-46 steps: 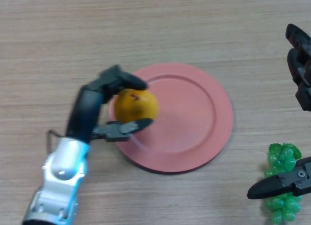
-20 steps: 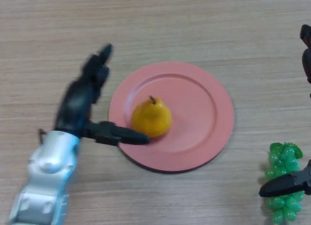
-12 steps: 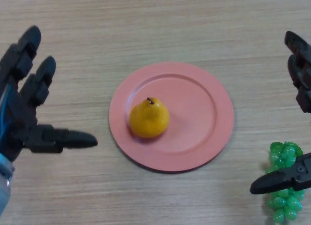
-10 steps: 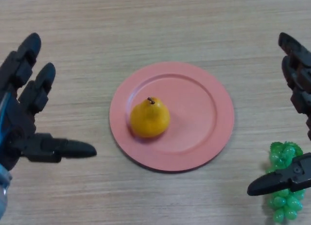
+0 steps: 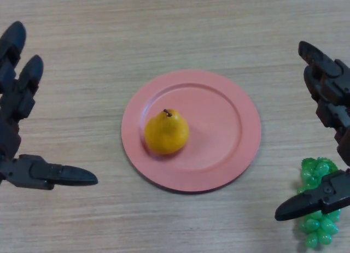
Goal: Pick up the yellow pear and place it on the plate
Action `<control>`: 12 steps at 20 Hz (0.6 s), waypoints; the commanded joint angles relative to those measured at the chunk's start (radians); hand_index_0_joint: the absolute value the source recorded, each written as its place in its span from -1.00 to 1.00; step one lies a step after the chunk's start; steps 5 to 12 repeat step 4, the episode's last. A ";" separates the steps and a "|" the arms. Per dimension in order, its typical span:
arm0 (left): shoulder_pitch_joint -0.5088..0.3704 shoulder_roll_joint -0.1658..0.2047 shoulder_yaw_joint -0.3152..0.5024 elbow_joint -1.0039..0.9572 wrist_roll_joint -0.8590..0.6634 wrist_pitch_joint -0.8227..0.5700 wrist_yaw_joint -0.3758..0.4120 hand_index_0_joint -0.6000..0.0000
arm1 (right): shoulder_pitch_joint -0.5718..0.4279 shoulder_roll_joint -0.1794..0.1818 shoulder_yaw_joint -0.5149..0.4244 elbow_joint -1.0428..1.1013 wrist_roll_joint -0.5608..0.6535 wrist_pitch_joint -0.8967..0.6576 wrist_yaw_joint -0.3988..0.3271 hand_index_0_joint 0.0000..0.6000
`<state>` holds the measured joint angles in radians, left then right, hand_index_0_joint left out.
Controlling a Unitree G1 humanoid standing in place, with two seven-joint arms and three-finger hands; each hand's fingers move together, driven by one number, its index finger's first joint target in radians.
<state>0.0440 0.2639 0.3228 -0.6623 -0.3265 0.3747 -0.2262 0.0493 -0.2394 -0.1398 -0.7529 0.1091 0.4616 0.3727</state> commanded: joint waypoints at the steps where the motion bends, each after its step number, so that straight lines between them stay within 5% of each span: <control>1: -0.041 0.031 0.027 -0.071 0.003 -0.116 0.056 1.00 | -0.006 -0.028 -0.018 -0.055 0.018 -0.140 0.026 -1.00; 12: -0.068 0.042 -0.004 -0.092 0.034 -0.099 0.074 1.00 | -0.013 -0.029 -0.025 -0.048 0.028 -0.128 0.036 -1.00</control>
